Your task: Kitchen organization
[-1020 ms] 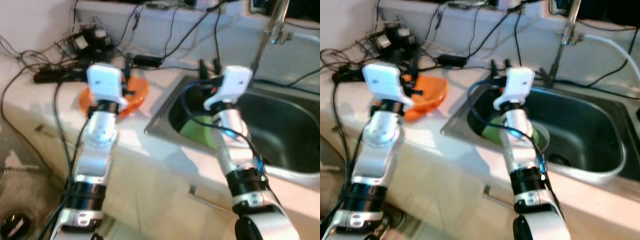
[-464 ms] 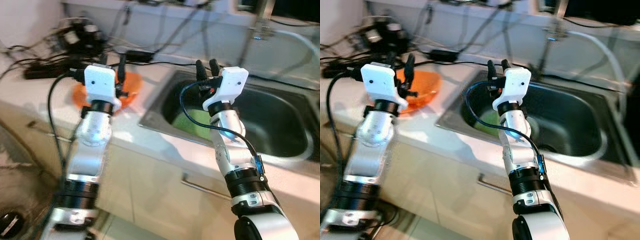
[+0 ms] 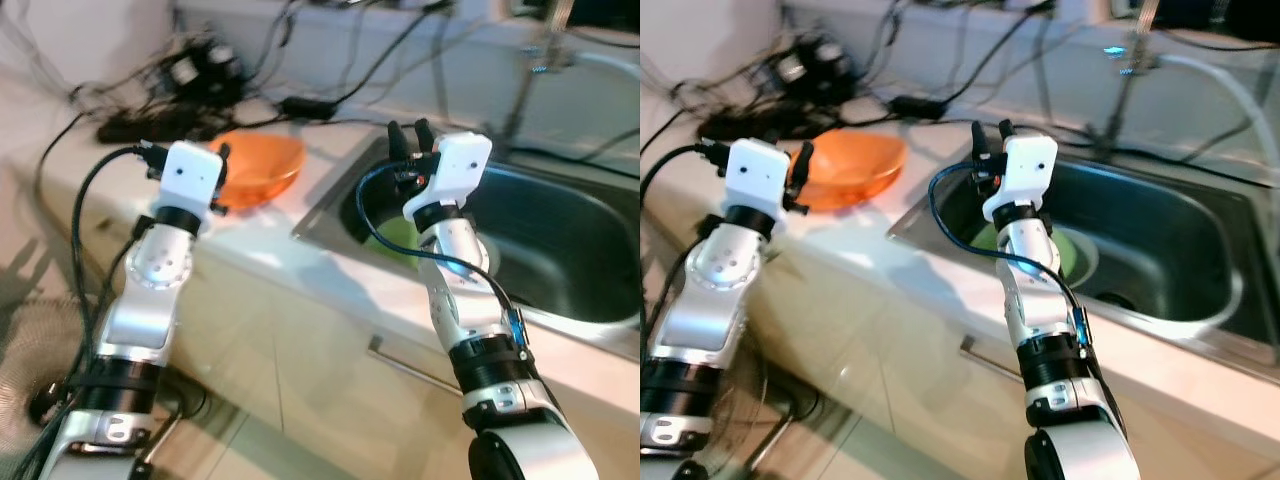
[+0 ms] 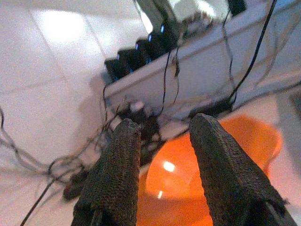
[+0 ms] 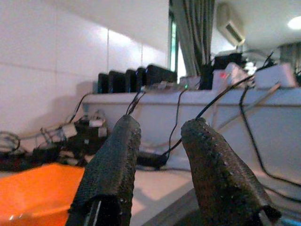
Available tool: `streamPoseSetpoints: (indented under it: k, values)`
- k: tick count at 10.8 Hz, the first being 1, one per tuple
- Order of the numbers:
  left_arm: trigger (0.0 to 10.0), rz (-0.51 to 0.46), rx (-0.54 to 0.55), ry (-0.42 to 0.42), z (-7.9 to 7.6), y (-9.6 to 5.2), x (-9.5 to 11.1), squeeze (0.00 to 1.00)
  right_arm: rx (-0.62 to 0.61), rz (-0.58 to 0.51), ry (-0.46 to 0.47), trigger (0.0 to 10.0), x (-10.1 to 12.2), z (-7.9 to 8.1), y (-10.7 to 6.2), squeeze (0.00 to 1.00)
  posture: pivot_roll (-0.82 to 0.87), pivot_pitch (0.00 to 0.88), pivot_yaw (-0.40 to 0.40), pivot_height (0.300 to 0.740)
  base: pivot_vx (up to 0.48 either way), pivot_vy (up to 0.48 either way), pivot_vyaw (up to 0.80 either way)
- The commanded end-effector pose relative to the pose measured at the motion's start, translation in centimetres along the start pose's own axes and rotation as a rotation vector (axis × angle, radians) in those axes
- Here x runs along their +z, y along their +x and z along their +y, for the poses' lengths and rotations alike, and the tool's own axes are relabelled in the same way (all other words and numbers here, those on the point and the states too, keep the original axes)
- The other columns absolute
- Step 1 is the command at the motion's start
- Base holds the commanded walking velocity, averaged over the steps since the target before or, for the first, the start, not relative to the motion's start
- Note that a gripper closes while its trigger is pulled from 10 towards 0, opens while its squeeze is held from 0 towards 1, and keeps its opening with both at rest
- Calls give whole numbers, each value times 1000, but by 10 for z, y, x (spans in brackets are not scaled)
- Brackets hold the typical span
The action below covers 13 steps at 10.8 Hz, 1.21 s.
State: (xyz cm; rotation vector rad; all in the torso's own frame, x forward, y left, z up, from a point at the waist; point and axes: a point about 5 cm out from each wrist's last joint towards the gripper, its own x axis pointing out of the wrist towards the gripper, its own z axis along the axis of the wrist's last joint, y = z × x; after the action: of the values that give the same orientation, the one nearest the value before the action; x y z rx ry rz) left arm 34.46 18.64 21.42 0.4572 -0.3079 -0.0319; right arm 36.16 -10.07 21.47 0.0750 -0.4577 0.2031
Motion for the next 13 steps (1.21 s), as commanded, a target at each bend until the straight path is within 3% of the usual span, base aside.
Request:
streamPoseSetpoints:
  k: [1,10,12,13]
  values:
    - [10000,23,-13,9,0,1,-3,0,13,3,3,10000,1,2,3,0,214,4,-7,740,0,0,0]
    - [10000,-22,57,-53,3,2,5,0,41,44,-15,10000,-4,5,3,0,214,17,-10,740,0,0,-79]
    - [10000,7,30,0,8,1,2,0,43,46,-10,10000,-4,5,3,0,214,17,-9,740,0,0,0]
    - [10000,26,-37,96,13,3,2,0,48,50,-9,10000,-5,5,3,0,216,17,-9,740,0,0,0]
